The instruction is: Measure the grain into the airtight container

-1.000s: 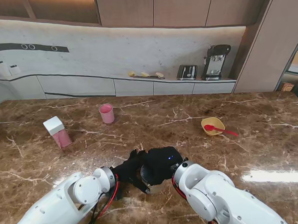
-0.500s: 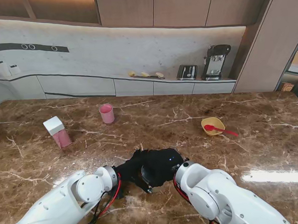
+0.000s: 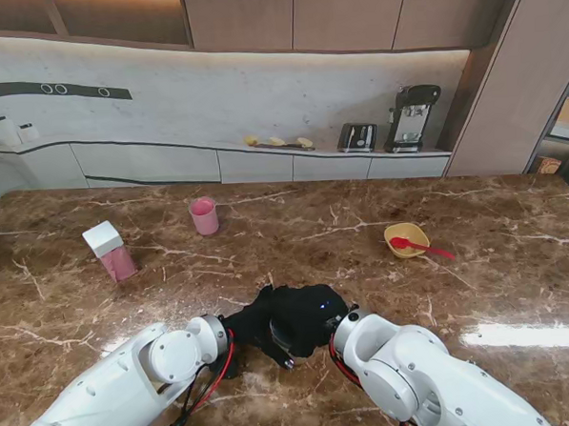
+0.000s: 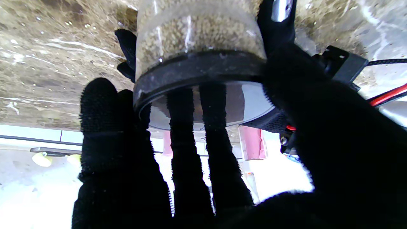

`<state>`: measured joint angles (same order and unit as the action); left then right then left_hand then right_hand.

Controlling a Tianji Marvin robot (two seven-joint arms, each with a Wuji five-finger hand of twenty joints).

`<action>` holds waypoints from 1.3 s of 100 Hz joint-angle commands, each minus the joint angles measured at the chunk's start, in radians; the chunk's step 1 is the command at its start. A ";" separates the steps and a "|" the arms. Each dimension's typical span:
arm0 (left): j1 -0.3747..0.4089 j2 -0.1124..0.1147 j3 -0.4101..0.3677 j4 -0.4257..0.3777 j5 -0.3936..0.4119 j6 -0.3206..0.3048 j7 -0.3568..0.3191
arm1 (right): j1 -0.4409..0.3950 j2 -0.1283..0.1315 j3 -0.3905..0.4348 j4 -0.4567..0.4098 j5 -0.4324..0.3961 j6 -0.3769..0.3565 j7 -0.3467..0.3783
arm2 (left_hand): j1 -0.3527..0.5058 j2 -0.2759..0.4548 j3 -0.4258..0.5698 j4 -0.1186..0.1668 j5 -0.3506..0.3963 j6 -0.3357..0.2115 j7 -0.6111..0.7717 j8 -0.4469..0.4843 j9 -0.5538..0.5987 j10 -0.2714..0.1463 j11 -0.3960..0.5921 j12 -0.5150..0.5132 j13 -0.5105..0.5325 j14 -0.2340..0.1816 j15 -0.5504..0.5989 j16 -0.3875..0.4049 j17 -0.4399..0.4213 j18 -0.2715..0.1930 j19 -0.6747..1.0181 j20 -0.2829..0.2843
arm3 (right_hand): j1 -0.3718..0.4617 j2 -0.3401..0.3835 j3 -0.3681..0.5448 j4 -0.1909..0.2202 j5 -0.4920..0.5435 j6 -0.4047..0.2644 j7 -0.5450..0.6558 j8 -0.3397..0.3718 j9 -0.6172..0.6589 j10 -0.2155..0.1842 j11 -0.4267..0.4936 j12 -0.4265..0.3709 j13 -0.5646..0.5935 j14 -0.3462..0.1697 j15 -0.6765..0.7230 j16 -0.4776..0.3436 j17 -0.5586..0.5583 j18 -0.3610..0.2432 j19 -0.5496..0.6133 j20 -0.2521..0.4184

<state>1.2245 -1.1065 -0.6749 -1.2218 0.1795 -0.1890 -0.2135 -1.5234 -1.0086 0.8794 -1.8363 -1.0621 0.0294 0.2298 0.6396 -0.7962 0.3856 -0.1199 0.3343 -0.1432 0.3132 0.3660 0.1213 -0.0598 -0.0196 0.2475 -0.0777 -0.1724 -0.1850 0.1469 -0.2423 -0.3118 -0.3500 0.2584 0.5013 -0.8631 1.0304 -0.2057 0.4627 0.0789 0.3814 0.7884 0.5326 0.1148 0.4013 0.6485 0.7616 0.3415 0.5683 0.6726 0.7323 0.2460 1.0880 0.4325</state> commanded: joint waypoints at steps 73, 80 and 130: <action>0.072 -0.036 -0.014 0.050 -0.026 0.039 -0.013 | -0.087 -0.001 0.056 -0.034 -0.052 -0.165 0.023 | 0.201 0.235 0.222 0.024 0.426 -0.139 0.574 0.228 0.053 -0.038 0.142 0.068 0.118 0.175 0.204 0.084 0.200 0.387 0.372 -0.039 | -0.147 0.248 -0.219 0.093 -0.193 0.041 -0.215 -0.110 -0.233 -0.097 -0.167 -0.177 -0.535 -0.356 -0.294 -0.284 -0.694 -0.247 -0.559 0.119; 0.070 -0.036 -0.012 0.054 -0.024 0.035 -0.013 | -0.092 -0.003 0.054 -0.049 -0.099 -0.105 0.030 | 0.202 0.238 0.223 0.025 0.419 -0.142 0.579 0.233 0.051 -0.037 0.142 0.065 0.118 0.175 0.204 0.087 0.199 0.388 0.373 -0.037 | -0.174 0.314 -0.386 0.128 -0.180 0.052 -0.177 -0.101 -0.214 -0.085 -0.135 -0.148 -0.477 -0.354 -0.240 -0.247 -0.640 -0.232 -0.502 0.138; 0.069 -0.032 -0.016 0.053 -0.016 0.028 -0.015 | -0.067 0.008 0.064 -0.069 -0.052 -0.177 0.141 | 0.203 0.241 0.221 0.027 0.412 -0.141 0.586 0.237 0.054 -0.036 0.150 0.060 0.119 0.175 0.204 0.101 0.198 0.390 0.375 -0.029 | 0.127 0.130 0.239 0.093 -0.092 0.002 -0.202 -0.169 -0.143 -0.118 -0.129 -0.173 -0.422 -0.363 -0.331 -0.308 -0.553 -0.273 -0.466 -0.011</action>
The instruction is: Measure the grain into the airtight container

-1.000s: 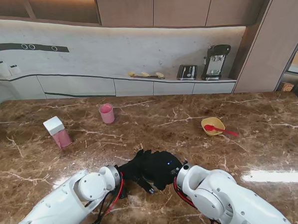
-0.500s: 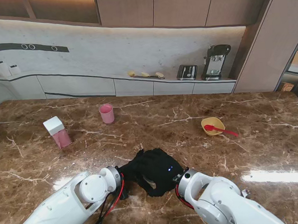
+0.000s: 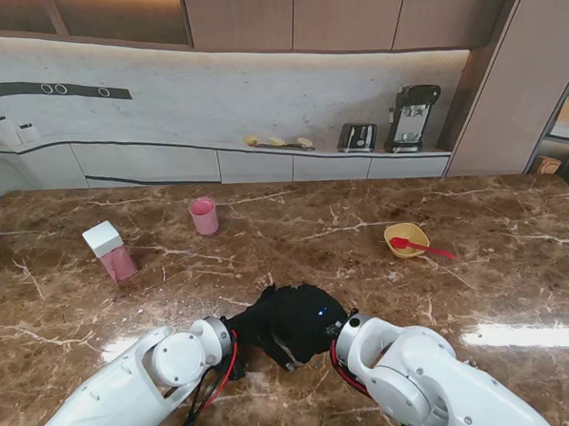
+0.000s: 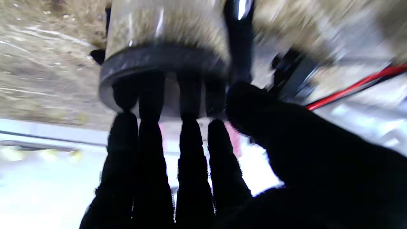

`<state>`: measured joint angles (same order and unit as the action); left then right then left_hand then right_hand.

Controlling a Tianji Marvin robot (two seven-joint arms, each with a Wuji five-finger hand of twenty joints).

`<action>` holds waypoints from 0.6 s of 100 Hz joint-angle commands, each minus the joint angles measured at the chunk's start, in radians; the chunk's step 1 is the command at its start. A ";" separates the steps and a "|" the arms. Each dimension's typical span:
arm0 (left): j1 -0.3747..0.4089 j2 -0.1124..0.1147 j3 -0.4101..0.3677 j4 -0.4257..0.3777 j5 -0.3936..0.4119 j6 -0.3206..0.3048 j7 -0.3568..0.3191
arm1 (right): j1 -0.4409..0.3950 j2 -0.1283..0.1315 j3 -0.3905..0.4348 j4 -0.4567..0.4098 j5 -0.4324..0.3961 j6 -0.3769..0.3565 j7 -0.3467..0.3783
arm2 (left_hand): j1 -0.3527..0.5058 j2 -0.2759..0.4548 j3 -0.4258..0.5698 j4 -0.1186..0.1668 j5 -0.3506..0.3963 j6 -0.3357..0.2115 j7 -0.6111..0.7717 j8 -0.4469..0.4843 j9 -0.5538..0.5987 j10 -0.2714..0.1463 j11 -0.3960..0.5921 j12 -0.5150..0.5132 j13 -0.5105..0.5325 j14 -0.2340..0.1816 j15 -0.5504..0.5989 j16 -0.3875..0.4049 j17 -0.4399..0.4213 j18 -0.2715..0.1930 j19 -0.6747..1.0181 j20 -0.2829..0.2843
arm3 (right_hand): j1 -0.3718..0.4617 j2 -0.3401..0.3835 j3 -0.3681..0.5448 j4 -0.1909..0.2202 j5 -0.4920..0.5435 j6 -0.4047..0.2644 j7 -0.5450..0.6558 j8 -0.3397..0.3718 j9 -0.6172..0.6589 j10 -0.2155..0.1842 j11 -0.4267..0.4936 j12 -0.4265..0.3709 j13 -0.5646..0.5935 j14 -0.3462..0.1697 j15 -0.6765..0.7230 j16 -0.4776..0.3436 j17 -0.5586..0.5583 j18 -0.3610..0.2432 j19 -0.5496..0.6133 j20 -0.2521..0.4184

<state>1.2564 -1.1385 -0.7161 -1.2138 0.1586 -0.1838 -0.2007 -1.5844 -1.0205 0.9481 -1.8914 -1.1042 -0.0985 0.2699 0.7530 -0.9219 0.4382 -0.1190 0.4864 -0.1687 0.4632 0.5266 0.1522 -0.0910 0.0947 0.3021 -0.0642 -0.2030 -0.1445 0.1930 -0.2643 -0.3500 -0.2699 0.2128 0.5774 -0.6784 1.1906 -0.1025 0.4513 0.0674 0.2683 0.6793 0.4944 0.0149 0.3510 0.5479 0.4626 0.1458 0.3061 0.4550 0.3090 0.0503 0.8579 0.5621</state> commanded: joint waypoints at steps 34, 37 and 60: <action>0.043 0.003 0.013 0.023 0.019 0.018 -0.020 | -0.053 0.013 0.043 -0.058 -0.098 0.010 0.086 | 0.089 0.364 0.171 0.025 0.263 -0.121 0.437 0.076 0.025 -0.005 0.040 0.005 0.106 0.206 0.165 0.062 0.219 0.429 0.295 0.020 | -0.234 0.123 -0.537 0.013 -0.242 0.079 -0.151 -0.037 -0.266 0.035 -0.164 -0.111 -0.232 -0.147 -0.072 -0.085 -0.217 -0.066 -0.295 -0.063; 0.043 0.003 0.013 0.023 0.019 0.017 -0.020 | -0.055 0.012 0.041 -0.059 -0.126 0.032 0.081 | 0.087 0.363 0.170 0.025 0.264 -0.121 0.438 0.076 0.025 -0.005 0.041 0.005 0.105 0.206 0.165 0.063 0.219 0.429 0.295 0.020 | -0.283 0.116 -0.567 0.032 -0.230 0.079 -0.130 -0.028 -0.249 0.035 -0.150 -0.096 -0.181 -0.145 -0.028 -0.051 -0.176 -0.054 -0.249 -0.030; 0.042 0.002 0.016 0.030 0.011 0.014 -0.022 | -0.038 0.005 -0.012 -0.037 -0.174 0.189 0.100 | 0.086 0.364 0.173 0.025 0.264 -0.121 0.440 0.078 0.027 -0.008 0.046 0.005 0.106 0.207 0.169 0.072 0.219 0.432 0.297 0.025 | -0.387 0.124 -0.510 0.018 -0.104 0.051 0.068 0.097 -0.075 0.026 0.047 0.073 0.202 -0.190 0.396 0.227 0.208 -0.043 0.204 0.088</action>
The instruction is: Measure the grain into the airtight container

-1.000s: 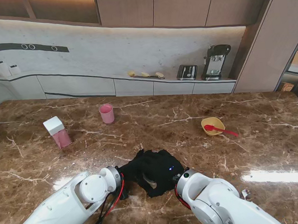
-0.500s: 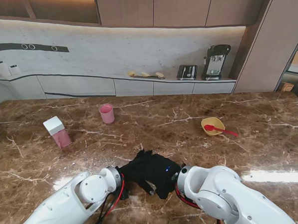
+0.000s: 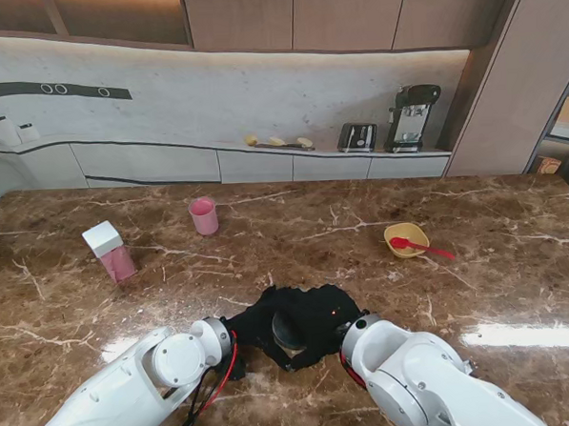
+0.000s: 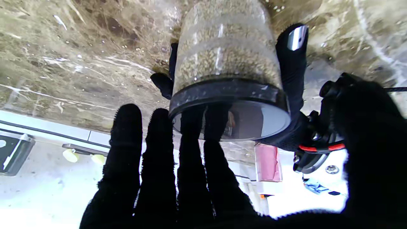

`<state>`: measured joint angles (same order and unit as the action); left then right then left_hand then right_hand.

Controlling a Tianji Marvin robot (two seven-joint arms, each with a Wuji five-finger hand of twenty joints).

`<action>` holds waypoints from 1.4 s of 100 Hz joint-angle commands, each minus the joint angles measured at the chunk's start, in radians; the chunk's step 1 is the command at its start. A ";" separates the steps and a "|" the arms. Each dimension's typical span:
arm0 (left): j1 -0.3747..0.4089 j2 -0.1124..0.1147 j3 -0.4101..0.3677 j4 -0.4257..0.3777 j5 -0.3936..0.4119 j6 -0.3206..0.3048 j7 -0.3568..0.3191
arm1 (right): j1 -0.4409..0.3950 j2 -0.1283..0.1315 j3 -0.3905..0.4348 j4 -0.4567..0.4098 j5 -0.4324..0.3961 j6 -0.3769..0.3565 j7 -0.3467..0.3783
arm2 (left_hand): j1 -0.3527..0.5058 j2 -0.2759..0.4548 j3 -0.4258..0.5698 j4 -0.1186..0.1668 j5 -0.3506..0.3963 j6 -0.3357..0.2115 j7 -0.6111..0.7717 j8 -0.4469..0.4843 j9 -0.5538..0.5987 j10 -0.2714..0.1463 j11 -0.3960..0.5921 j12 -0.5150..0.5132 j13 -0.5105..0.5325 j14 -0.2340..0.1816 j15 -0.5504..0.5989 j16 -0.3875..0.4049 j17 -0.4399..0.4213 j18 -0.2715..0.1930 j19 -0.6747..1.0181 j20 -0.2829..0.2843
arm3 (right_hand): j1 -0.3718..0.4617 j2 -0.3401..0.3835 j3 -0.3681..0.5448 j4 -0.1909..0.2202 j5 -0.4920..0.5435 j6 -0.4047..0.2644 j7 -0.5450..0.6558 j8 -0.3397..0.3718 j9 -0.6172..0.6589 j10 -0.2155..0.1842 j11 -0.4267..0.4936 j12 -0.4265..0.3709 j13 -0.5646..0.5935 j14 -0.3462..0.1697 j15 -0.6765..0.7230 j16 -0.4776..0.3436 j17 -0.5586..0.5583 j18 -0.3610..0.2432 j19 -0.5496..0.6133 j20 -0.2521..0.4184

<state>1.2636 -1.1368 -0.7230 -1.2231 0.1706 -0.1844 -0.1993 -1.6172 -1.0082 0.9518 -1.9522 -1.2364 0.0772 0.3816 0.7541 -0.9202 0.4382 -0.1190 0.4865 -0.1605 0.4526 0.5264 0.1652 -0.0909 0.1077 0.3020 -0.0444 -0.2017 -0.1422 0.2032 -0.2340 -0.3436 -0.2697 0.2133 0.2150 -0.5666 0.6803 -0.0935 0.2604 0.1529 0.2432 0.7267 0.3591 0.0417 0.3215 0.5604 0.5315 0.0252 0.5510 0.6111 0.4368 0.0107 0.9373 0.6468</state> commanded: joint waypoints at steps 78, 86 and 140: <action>0.046 0.006 0.022 0.022 0.022 0.034 -0.022 | -0.001 -0.006 -0.023 0.022 -0.039 0.031 0.021 | 0.089 0.373 0.164 0.025 0.251 -0.132 0.455 0.083 0.014 -0.004 0.033 0.001 0.086 0.208 0.168 0.076 0.188 0.426 0.298 0.033 | 0.126 -0.029 -0.041 0.037 0.155 -0.071 0.033 -0.073 0.131 -0.023 0.036 0.032 0.071 -0.070 0.050 0.024 -0.003 -0.013 -0.052 -0.016; 0.046 0.006 0.022 0.022 0.024 0.034 -0.021 | 0.001 -0.006 -0.029 0.027 -0.013 0.035 0.007 | 0.089 0.372 0.164 0.025 0.252 -0.132 0.455 0.082 0.015 -0.005 0.035 0.002 0.086 0.207 0.169 0.078 0.191 0.425 0.301 0.036 | 0.274 -0.088 0.255 0.014 0.218 -0.091 0.073 -0.076 0.245 -0.051 0.133 0.117 0.181 -0.081 0.144 0.060 0.089 -0.006 0.066 -0.044; 0.048 0.009 0.019 0.016 0.030 0.041 -0.025 | -0.017 -0.006 0.011 0.012 -0.059 -0.024 -0.008 | 0.091 0.375 0.164 0.024 0.251 -0.134 0.456 0.083 0.017 -0.004 0.043 0.003 0.085 0.209 0.172 0.091 0.183 0.428 0.318 0.065 | 0.049 -0.037 -0.027 0.027 0.118 -0.045 0.065 -0.043 0.069 -0.014 -0.016 -0.062 -0.012 -0.056 -0.108 -0.108 -0.097 -0.025 -0.160 -0.118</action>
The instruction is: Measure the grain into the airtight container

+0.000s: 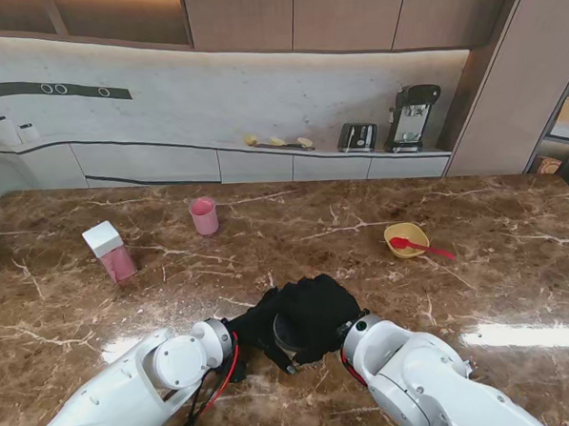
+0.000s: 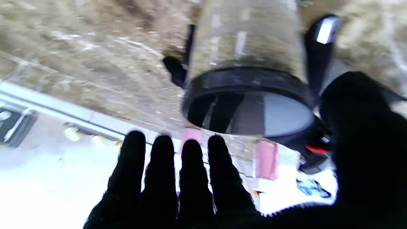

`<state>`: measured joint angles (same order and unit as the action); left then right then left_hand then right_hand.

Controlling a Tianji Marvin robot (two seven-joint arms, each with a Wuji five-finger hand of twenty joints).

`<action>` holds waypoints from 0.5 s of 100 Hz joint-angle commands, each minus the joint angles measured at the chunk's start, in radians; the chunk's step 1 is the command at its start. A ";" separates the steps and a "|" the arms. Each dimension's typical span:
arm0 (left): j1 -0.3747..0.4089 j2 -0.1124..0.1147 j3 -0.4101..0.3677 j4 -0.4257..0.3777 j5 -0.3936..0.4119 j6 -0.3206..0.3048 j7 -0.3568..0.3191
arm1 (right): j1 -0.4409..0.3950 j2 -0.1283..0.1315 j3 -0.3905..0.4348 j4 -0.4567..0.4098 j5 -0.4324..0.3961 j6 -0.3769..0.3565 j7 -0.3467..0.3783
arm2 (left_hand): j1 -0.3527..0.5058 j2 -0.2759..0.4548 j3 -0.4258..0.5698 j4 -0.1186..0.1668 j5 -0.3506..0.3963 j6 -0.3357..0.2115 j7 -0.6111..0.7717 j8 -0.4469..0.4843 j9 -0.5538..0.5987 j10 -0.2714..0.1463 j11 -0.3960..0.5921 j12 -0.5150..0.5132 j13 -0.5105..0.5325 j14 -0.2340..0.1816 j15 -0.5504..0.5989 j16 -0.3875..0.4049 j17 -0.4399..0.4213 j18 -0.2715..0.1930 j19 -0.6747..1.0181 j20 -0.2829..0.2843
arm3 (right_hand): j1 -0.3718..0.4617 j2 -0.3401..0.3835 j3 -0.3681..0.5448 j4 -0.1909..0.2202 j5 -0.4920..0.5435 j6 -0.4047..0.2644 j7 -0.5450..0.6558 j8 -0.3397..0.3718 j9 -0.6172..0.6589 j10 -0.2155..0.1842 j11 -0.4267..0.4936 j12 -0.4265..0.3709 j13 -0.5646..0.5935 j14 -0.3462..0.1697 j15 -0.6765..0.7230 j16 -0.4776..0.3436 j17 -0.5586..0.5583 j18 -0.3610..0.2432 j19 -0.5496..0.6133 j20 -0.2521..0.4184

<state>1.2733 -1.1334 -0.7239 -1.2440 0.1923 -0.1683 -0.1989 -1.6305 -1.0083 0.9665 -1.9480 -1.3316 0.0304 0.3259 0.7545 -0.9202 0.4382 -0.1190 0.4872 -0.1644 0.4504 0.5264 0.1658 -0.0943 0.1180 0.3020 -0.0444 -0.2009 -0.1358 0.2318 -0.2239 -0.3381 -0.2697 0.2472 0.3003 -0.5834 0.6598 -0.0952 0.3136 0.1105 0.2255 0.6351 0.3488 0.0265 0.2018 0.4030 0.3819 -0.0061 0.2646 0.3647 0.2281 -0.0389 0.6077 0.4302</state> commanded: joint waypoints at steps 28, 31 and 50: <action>0.042 0.009 0.013 0.031 0.014 0.027 -0.028 | 0.019 0.013 0.033 -0.002 0.163 -0.156 0.154 | 0.092 0.373 0.160 0.023 0.255 -0.120 0.456 0.078 0.020 0.001 0.038 0.004 0.086 0.209 0.167 0.067 0.173 0.423 0.317 0.034 | 0.272 -0.189 0.450 -0.026 -0.086 -0.117 -0.205 -0.110 -0.114 0.000 -0.114 -0.065 -0.234 0.007 -0.206 -0.149 -0.181 0.001 -0.176 -0.133; 0.043 0.008 0.012 0.031 0.013 0.027 -0.028 | 0.021 0.014 0.033 0.001 0.192 -0.155 0.156 | 0.092 0.373 0.159 0.023 0.255 -0.120 0.456 0.077 0.019 0.001 0.038 0.004 0.086 0.209 0.167 0.067 0.173 0.423 0.317 0.034 | 0.254 -0.193 0.411 -0.029 -0.123 -0.111 -0.229 -0.114 -0.155 0.012 -0.131 -0.080 -0.273 0.010 -0.213 -0.156 -0.209 -0.001 -0.193 -0.138; 0.047 0.009 0.010 0.029 0.013 0.029 -0.026 | 0.018 0.005 0.016 0.021 0.141 -0.086 0.091 | 0.094 0.374 0.156 0.023 0.255 -0.121 0.456 0.076 0.019 0.001 0.040 0.004 0.086 0.209 0.167 0.070 0.173 0.424 0.316 0.037 | 0.053 0.019 -0.020 0.002 -0.118 0.015 -0.145 0.005 -0.125 0.029 -0.030 -0.015 -0.096 0.022 -0.068 -0.034 -0.102 0.036 -0.026 0.006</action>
<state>1.2829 -1.1329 -0.7330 -1.2547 0.1993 -0.1613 -0.2024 -1.5996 -0.9932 0.9824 -1.9418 -1.1568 -0.0687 0.3956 0.7545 -0.9202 0.4382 -0.1190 0.4872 -0.1644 0.4501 0.5264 0.1643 -0.0972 0.1301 0.3019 -0.0444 -0.2009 -0.1357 0.2344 -0.2211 -0.3375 -0.2691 0.2485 0.4255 -0.6416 0.7938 -0.0979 0.1804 0.0812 0.0247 0.5794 0.1944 0.0529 0.1093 0.3335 0.1796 0.0113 0.1162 0.2621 0.0690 -0.0225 0.4943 0.3600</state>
